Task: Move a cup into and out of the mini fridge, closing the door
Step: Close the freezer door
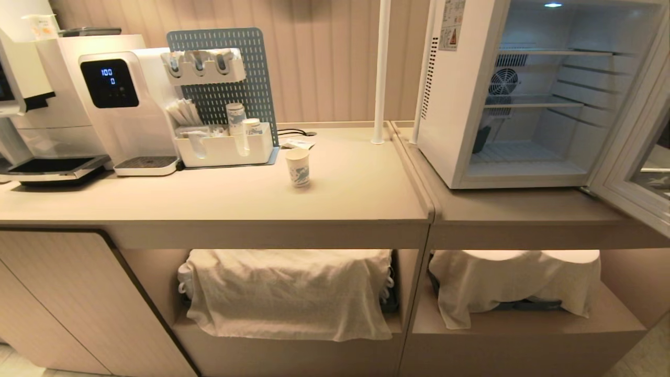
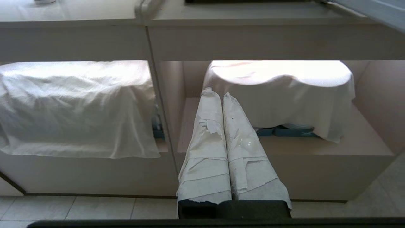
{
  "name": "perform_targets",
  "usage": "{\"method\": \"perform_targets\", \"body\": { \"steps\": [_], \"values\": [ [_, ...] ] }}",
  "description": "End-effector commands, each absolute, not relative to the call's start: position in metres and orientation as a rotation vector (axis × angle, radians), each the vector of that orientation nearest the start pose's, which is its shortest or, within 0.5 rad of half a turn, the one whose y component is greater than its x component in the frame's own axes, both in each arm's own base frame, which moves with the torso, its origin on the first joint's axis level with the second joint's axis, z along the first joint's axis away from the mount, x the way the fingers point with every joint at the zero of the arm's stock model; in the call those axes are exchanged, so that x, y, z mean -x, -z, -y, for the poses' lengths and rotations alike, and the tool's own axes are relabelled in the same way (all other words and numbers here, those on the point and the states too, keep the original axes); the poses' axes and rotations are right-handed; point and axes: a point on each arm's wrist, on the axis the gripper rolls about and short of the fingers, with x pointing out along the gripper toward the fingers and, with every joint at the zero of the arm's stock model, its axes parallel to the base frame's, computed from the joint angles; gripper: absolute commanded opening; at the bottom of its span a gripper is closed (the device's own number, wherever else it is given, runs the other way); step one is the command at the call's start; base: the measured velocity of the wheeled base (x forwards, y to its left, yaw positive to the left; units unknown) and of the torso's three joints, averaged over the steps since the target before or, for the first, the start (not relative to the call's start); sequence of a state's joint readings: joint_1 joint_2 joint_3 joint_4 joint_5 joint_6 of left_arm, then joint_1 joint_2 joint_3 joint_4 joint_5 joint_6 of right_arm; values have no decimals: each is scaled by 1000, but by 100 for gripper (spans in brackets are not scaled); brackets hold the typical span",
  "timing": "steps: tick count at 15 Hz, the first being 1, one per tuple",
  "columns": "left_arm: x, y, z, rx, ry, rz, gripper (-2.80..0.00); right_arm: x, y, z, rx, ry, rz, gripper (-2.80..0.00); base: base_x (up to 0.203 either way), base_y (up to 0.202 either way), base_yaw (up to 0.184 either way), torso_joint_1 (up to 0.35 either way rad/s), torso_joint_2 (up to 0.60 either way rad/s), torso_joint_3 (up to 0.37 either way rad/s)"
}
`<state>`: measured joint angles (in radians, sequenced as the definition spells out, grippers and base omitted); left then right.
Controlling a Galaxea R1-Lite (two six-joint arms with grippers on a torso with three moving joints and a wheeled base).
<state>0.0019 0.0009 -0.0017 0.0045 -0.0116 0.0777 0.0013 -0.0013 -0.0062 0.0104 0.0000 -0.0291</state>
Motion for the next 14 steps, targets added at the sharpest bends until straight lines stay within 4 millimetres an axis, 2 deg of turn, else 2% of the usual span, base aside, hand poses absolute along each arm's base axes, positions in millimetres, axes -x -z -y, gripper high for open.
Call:
{"method": "perform_targets", "body": {
  "steps": [1,14],
  "values": [
    [23,-75,0,-78,9,-5,-280,23,-76,0,29,-2,-3,-280,0,-197,-1,6,2,2],
    [23,-75,0,-75,9,-4,-280,23,-76,0,29,-2,-2,-280,0,-195,1,3,1,3]
  ]
}}
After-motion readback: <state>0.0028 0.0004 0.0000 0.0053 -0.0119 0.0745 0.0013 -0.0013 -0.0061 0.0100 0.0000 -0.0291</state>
